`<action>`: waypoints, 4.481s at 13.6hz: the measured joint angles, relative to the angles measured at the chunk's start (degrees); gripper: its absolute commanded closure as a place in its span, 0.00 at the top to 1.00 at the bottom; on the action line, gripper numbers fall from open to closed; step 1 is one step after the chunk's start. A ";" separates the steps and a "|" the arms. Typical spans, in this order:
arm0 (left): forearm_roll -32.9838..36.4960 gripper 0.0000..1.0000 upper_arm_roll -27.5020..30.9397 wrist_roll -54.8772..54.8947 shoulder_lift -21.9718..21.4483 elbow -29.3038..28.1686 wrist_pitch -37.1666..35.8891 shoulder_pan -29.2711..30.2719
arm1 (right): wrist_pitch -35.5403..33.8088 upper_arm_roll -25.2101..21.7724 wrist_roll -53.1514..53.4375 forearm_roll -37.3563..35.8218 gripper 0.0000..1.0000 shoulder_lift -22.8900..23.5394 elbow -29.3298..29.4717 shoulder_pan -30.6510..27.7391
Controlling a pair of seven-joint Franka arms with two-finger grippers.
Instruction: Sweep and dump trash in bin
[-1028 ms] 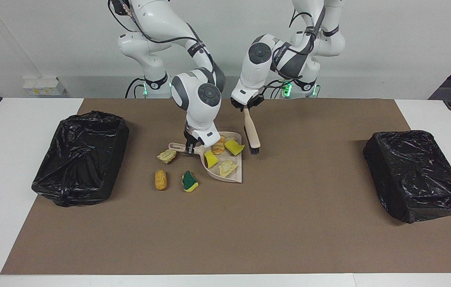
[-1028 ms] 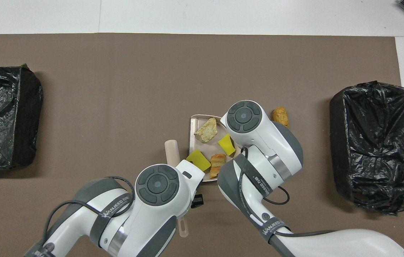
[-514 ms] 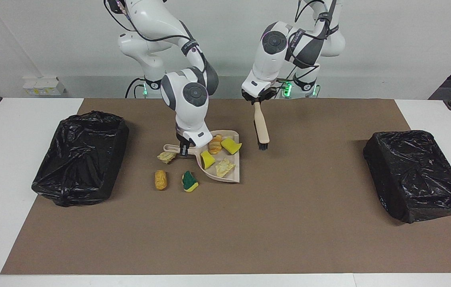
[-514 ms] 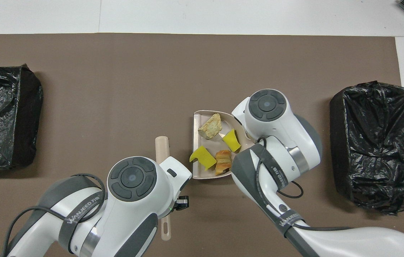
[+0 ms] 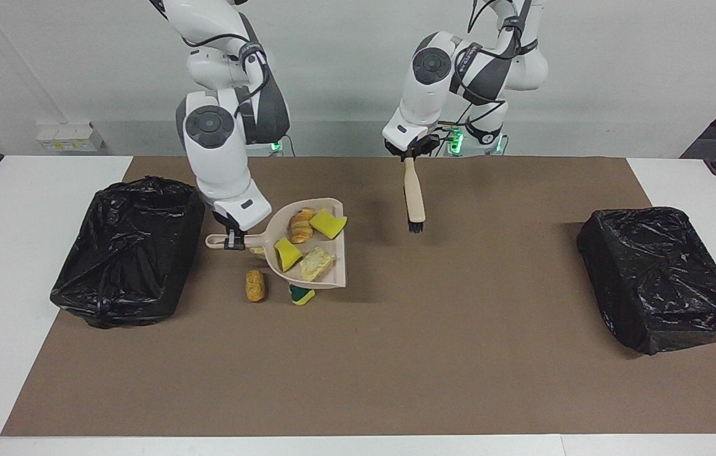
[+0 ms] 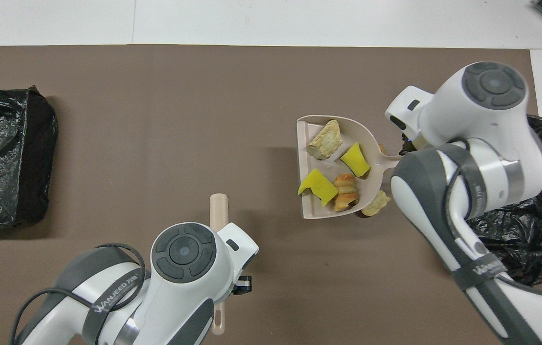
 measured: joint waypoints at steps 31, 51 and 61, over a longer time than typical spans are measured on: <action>3.67 1.00 7.05 7.39 -0.78 -5.47 18.82 -1.41 | -3.27 0.10 -11.05 -37.46 0.00 -11.18 -3.48 -24.02; 10.38 1.00 21.68 38.93 7.45 34.76 -14.67 12.62 | -2.34 1.53 105.19 10.54 0.00 8.73 4.04 18.42; 10.38 1.00 21.64 39.06 7.72 35.19 -15.56 12.61 | 3.80 1.71 118.95 13.30 1.00 23.04 17.69 24.94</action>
